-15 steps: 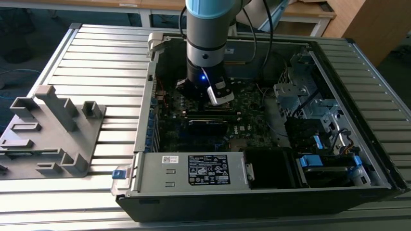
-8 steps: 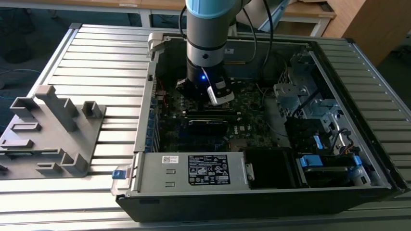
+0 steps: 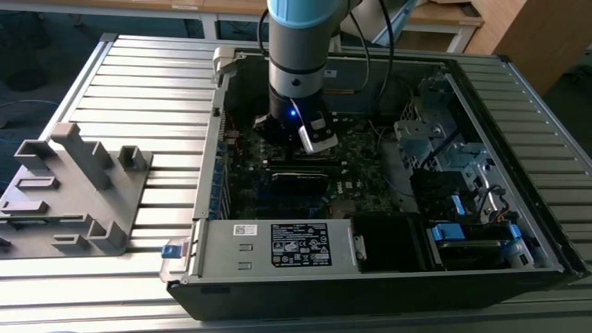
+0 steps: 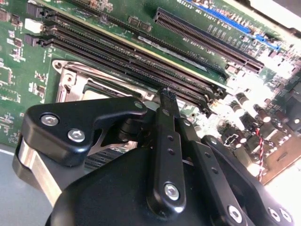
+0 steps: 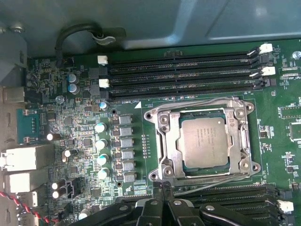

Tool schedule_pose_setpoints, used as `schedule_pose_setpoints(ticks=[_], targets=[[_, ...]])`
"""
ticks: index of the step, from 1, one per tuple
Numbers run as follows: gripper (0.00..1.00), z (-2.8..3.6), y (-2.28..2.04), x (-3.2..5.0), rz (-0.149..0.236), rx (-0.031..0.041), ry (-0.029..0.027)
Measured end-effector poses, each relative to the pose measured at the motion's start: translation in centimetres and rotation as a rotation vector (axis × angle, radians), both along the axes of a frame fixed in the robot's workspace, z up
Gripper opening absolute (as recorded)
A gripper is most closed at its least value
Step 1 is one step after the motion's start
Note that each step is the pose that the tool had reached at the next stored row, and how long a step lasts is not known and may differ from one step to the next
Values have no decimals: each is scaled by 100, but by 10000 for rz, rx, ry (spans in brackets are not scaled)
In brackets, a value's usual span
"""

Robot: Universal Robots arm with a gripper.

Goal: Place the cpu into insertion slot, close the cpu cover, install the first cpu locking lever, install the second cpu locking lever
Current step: 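Install the second cpu locking lever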

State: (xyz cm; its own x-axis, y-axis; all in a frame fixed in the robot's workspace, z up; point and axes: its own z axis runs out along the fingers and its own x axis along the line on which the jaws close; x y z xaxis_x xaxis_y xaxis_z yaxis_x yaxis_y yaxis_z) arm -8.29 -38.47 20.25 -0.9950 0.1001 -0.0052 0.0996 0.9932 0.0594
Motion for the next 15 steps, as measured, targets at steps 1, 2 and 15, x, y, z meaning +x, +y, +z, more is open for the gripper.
schedule_pose_setpoints(ticks=[1, 2, 15], targets=[[11, 0, -2, 0, 0, 0, 0], [11, 1, -4, 0, 1, 1, 1], [11, 6, -26, 2, 2, 259, 0]])
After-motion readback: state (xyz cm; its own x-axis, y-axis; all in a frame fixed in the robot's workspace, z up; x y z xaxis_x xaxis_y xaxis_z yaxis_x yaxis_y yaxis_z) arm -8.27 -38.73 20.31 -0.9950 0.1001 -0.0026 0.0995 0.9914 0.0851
